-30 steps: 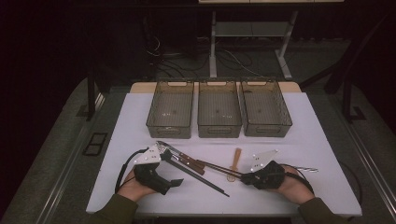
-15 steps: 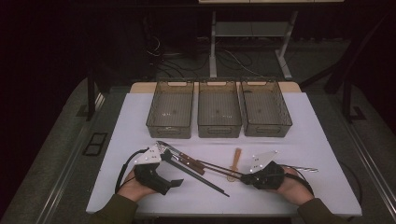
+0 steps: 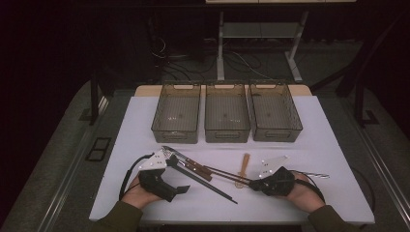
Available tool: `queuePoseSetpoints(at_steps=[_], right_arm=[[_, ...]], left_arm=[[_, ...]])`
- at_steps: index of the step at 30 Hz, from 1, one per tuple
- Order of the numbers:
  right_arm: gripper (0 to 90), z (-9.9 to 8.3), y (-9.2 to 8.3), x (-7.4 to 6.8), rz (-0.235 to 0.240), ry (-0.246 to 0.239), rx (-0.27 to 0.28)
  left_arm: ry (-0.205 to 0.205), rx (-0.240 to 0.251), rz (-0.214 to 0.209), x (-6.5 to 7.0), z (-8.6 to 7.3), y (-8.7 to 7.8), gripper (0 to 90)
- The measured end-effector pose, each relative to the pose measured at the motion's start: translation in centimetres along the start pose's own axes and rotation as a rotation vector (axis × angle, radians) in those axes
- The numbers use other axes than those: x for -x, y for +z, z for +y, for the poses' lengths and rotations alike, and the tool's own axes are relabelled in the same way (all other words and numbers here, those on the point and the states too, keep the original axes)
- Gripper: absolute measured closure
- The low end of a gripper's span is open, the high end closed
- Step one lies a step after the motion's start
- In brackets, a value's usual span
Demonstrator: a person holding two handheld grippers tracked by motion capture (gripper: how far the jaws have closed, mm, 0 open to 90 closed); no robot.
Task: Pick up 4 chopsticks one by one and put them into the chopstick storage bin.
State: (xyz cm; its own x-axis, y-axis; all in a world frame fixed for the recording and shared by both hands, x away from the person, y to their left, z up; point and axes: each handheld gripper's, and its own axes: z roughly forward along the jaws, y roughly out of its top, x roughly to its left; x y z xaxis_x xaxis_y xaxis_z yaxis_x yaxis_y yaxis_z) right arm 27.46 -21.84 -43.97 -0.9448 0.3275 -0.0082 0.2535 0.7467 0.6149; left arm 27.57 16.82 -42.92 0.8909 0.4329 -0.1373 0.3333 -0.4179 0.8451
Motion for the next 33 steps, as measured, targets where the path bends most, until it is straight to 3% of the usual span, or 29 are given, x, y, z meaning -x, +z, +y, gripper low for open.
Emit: queuePoseSetpoints(at_steps=[4, 13, 16, 17, 20, 33], right_arm=[[84.0, 0.0, -0.3, -0.1, 0.018, 0.038, 0.026], [84.0, -0.1, -1.1, 0.5, 0.022, 0.062, 0.079], [84.0, 0.0, -1.3, 0.6, 0.030, 0.088, 0.098], [84.0, 0.0, -1.4, 0.6, 0.042, 0.117, 0.113], [84.0, 0.1, -1.6, 0.8, 0.047, 0.132, 0.138], [84.3, 1.1, -1.8, 1.7, 0.030, 0.187, 0.207]], left_arm=[[0.001, 0.001, 0.000, 0.0, 0.0, 0.0, 0.0], [-0.007, 0.006, 0.002, 0.0, -0.1, 0.0, 0.0], [-0.011, 0.005, 0.002, 0.0, -0.2, 0.1, 0.0], [-0.014, 0.006, 0.004, 0.0, -0.2, 0.1, 0.0], [-0.017, 0.010, 0.009, -0.1, -0.3, 0.1, 0.0], [-0.048, 0.015, -0.007, -0.1, -0.3, 0.3, 0.0]])
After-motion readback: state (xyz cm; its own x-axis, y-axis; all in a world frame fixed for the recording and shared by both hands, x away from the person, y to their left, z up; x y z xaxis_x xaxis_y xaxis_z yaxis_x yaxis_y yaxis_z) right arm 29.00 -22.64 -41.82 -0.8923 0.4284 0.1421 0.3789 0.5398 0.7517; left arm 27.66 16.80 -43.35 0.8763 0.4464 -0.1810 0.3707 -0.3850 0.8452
